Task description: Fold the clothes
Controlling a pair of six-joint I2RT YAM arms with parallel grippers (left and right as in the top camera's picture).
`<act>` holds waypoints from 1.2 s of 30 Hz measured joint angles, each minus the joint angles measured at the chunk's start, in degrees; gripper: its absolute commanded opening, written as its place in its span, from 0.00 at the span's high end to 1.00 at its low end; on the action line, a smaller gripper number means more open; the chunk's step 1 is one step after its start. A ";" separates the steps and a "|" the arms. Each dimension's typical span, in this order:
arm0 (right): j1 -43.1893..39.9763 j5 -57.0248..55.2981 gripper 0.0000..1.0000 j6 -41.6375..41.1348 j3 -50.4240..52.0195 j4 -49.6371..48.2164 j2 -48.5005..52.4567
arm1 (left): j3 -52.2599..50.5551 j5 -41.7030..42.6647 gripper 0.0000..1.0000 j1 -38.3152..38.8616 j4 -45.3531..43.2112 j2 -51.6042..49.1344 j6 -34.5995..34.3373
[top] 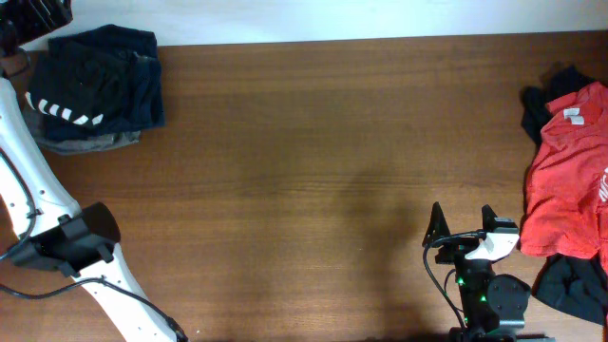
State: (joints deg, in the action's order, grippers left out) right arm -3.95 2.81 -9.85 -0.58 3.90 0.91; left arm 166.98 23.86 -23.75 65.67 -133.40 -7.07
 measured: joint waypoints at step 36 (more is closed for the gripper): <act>0.00 0.00 0.01 0.04 0.00 0.00 0.00 | -12.59 -12.31 0.01 9.57 5.29 9.44 0.02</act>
State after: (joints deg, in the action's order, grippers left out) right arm -3.95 2.81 -9.80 -0.58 3.90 0.91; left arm 154.39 11.55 -14.17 70.96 -123.96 -7.05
